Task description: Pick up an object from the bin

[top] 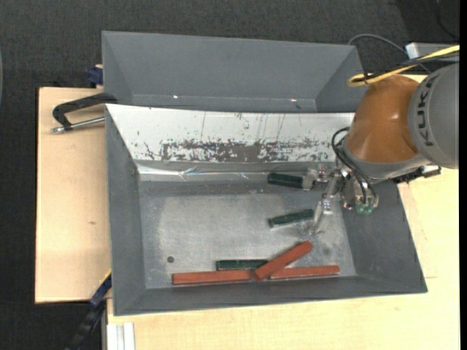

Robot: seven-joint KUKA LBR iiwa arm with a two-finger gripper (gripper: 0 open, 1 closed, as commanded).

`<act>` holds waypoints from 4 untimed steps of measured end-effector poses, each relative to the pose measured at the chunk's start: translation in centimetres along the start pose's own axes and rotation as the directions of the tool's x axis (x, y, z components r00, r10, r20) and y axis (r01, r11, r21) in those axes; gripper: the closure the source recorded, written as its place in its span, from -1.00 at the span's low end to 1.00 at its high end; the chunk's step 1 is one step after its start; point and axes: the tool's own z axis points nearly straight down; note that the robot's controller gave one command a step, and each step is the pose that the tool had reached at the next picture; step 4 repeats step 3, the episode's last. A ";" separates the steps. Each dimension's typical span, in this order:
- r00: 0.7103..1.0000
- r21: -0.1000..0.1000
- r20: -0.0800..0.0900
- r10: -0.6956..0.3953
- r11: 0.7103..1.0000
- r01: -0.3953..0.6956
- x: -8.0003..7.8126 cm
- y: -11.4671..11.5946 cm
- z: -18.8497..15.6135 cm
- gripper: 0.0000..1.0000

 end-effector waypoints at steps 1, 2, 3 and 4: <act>0.978 0.002 -0.001 -0.208 0.978 0.208 0.4 2.8 2.0 1.00; 0.978 0.002 -0.001 -0.208 0.978 0.208 0.4 2.8 2.0 1.00; 0.964 0.004 0.005 -0.264 0.964 0.264 -0.8 2.5 -13.7 1.00; 0.964 0.004 0.005 -0.264 0.964 0.264 -0.8 2.5 -13.7 1.00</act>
Offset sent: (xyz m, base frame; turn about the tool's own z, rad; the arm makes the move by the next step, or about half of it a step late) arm 0.0000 0.0000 0.0000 0.0000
